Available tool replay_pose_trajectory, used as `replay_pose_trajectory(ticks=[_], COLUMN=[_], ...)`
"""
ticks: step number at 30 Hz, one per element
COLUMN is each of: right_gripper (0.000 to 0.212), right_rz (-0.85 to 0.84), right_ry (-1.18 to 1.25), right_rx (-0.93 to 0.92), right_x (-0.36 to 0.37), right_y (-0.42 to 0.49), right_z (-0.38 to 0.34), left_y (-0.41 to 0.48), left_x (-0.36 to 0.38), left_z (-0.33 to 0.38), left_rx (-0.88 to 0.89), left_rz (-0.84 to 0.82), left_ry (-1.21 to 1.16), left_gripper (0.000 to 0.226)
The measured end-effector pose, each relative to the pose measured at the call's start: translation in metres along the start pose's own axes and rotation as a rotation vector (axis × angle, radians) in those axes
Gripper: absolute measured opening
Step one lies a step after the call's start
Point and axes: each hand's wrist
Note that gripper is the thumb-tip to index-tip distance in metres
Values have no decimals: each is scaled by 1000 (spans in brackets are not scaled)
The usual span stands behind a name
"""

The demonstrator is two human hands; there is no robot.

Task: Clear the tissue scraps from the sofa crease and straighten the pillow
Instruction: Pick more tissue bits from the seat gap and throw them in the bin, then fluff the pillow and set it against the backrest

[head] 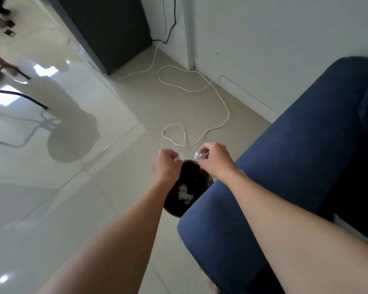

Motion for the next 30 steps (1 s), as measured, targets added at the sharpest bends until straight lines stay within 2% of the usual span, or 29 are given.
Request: replay_pose_trajectory(ticks=[3,7,9,12,13,16,17,21,26,30], right_gripper=[46,53,52,51,50,48,47,48,51,54], right_rz=[-183,-195,-174,-125,-111,-66,-47,13,125,242], right_ry=[-72,-71,-74,-76,-71,-63,-69,-73,-19,49], right_rx=[4,8,38,83,91,111,117,195,315,408], right_x=[5,5,0,-14,-20,-38,-46,-79,-119,-135], right_y=[1,1,0,-6,-9,-24,-31,-62,-109,-152], right_z=[-7,-1,8,24,29,47,53,93,161,214], left_y=[5,4,-1,-10,-15,-30,-37,-71,-124,-169], left_x=[-1,2,6,19,25,47,55,90,141,189], left_z=[-13,-16,-8,11,19,42,51,84,121,143], left_rx=[-94,-159,-153,-113,-96,-5,30,128,288,419], left_rz=[-53,-86,-111,-155,-176,-233,-250,-341,-429,-491], left_ry=[66,105,126,151,165,216,230,285,399,495], left_gripper=[36,46,40,12,13,50,56,60,50,57])
Point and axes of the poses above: each hand's wrist, its own y-axis towards the middle knuckle, its own x-axis out of the palm, z = x × y, and after that the axes turned 14 degrees about -y, right-handed
